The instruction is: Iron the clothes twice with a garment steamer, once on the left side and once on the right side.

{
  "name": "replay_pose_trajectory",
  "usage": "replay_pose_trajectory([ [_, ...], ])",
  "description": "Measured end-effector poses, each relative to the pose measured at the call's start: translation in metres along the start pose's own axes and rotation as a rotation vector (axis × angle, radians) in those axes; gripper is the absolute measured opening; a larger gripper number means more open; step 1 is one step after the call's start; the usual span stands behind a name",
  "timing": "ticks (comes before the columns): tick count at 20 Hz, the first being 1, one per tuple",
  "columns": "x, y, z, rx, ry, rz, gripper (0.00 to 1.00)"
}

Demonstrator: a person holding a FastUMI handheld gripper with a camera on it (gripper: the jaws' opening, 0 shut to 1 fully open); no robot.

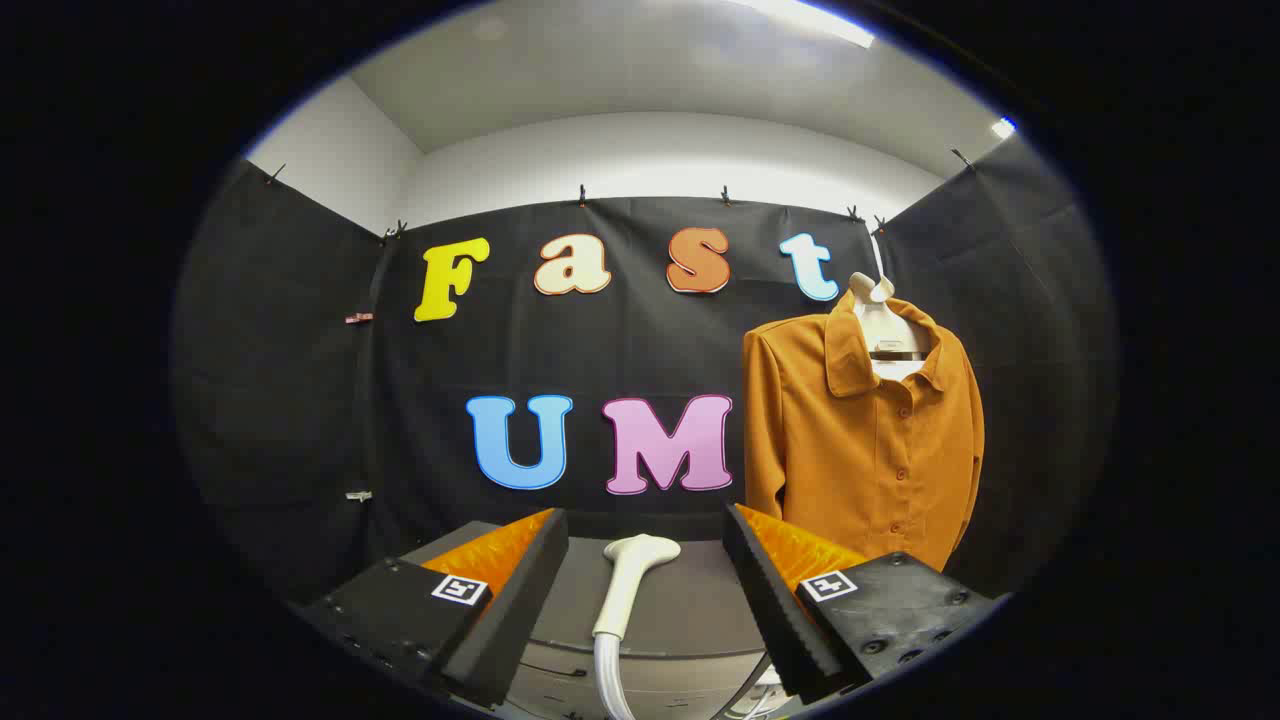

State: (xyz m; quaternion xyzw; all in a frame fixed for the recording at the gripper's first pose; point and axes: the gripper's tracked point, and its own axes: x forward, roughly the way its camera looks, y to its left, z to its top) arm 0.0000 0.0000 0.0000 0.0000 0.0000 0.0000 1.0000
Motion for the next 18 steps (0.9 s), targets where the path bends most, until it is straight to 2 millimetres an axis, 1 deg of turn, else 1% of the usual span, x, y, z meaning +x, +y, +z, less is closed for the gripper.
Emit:
replay_pose_trajectory([
  [3, -0.002, 0.002, 0.001, -0.003, -0.003, 0.005, 0.98],
  [7, -0.005, -0.001, 0.002, -0.008, 0.000, -0.004, 0.98],
  [13, -0.010, -0.006, -0.005, -0.005, 0.017, -0.027, 0.98],
  [18, -0.010, 0.003, -0.009, -0.006, 0.028, -0.025, 0.98],
])
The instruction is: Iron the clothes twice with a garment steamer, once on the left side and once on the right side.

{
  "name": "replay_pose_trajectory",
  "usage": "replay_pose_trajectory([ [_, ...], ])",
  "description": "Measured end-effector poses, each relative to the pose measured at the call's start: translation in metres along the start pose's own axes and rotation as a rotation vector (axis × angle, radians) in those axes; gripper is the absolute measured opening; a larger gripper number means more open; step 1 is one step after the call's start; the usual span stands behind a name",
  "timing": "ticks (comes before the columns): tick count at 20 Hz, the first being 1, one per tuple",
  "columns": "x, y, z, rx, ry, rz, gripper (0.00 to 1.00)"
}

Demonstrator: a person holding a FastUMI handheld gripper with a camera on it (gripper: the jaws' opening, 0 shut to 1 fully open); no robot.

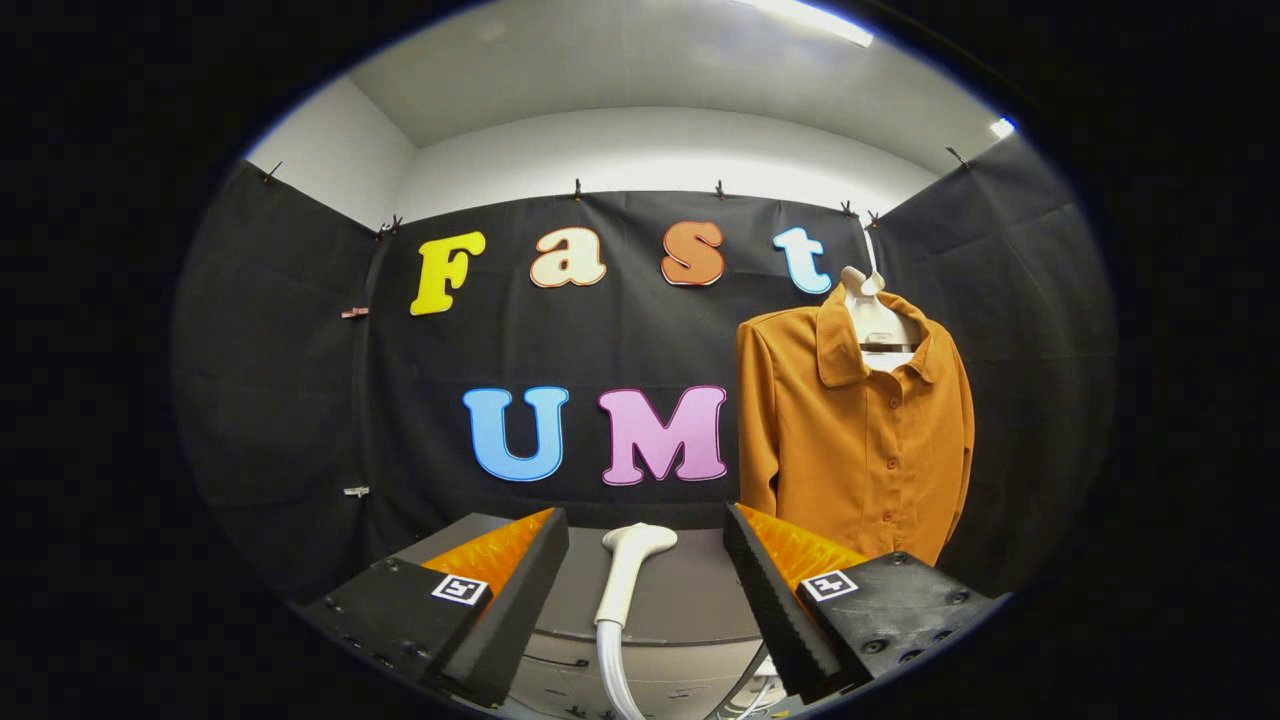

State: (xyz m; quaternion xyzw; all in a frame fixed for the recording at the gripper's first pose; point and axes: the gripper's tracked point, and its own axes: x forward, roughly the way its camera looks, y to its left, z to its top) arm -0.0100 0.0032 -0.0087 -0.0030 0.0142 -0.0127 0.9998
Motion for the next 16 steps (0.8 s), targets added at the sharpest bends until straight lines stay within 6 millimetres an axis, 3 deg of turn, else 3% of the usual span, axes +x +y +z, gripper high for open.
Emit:
replay_pose_trajectory([
  [10, 0.008, 0.026, -0.013, -0.002, 0.022, -0.049, 0.98],
  [16, 0.019, 0.039, -0.036, 0.002, 0.076, -0.106, 0.98],
])
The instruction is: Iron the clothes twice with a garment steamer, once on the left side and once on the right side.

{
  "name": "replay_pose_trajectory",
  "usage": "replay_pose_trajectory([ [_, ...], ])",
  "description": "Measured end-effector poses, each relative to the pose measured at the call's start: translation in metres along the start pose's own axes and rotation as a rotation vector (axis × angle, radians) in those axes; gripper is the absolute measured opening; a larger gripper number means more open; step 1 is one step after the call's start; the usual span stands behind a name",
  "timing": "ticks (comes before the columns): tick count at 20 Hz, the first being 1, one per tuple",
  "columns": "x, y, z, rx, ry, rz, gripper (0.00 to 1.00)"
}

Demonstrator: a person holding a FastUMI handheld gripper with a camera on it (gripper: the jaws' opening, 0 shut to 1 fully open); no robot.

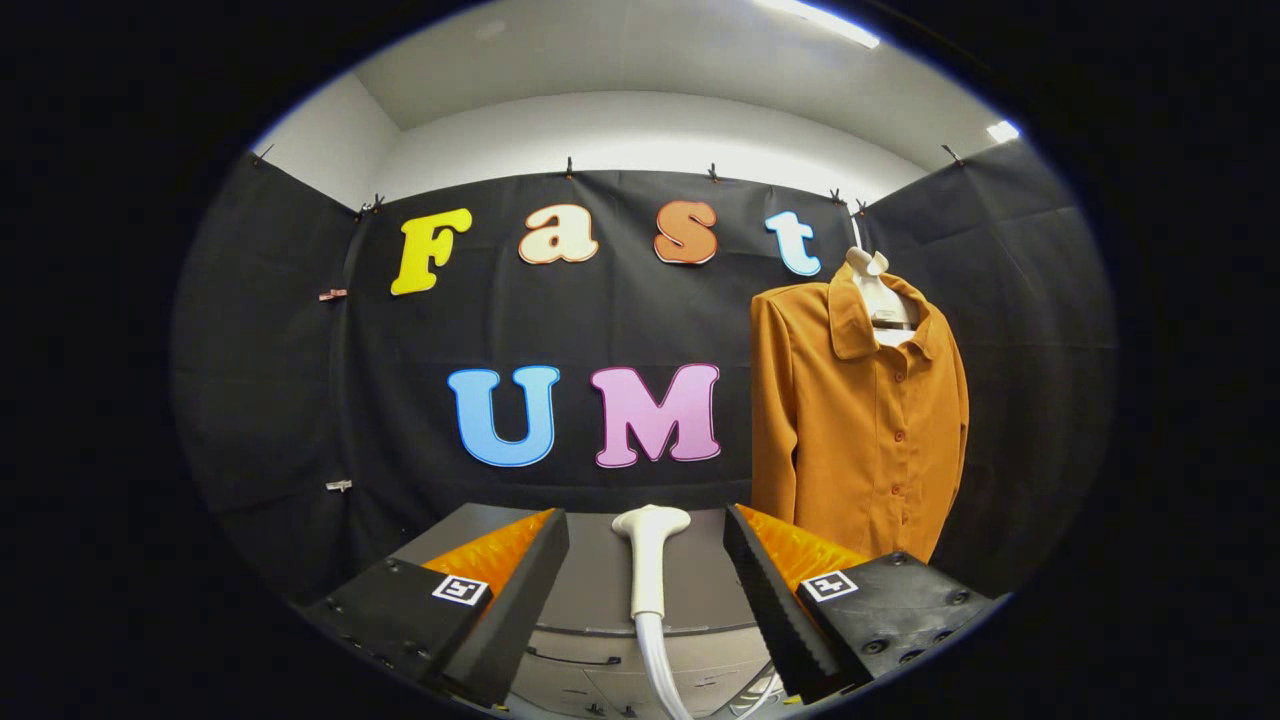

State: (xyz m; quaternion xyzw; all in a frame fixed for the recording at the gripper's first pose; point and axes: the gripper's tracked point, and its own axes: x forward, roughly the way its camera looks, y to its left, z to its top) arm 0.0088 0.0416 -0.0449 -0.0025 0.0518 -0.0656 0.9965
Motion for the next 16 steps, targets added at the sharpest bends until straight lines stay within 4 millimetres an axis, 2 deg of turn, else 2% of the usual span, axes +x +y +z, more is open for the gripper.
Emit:
replay_pose_trajectory([
  [4, 0.015, 0.002, -0.021, 0.003, 0.067, -0.032, 0.98],
  [7, 0.035, 0.004, -0.034, 0.012, 0.109, -0.038, 0.98],
  [16, 0.126, 0.009, -0.083, 0.032, 0.307, -0.001, 0.98],
])
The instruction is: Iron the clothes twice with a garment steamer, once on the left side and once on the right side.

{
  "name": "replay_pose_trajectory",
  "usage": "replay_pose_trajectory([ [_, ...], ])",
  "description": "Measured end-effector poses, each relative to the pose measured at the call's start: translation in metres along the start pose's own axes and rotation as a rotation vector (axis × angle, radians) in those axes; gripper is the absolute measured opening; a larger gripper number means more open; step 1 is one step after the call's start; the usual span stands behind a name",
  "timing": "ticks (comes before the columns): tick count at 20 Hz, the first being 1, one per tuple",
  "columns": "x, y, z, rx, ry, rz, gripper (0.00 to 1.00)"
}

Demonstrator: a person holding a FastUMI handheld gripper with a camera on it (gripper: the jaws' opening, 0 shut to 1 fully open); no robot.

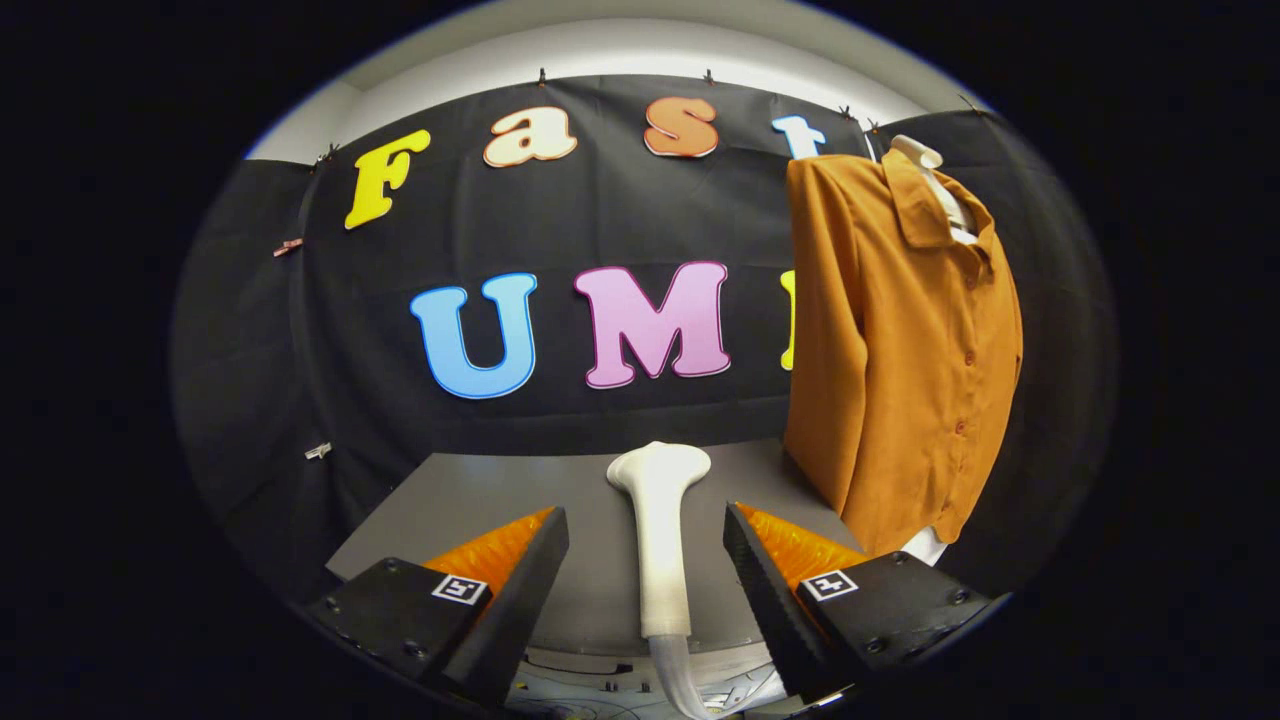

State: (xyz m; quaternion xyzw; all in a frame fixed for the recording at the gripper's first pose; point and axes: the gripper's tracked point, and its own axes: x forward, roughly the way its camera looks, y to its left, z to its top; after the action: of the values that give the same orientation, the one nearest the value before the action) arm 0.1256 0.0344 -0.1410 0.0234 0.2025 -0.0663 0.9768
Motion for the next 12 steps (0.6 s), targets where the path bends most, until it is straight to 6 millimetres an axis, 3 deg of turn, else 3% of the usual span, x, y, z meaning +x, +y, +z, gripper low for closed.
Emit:
replay_pose_trajectory([
  [4, 0.039, -0.011, -0.010, 0.017, 0.089, -0.013, 0.99],
  [7, 0.061, -0.008, -0.026, 0.039, 0.176, -0.004, 0.99],
  [12, 0.077, -0.008, -0.040, 0.022, 0.251, -0.015, 0.99],
])
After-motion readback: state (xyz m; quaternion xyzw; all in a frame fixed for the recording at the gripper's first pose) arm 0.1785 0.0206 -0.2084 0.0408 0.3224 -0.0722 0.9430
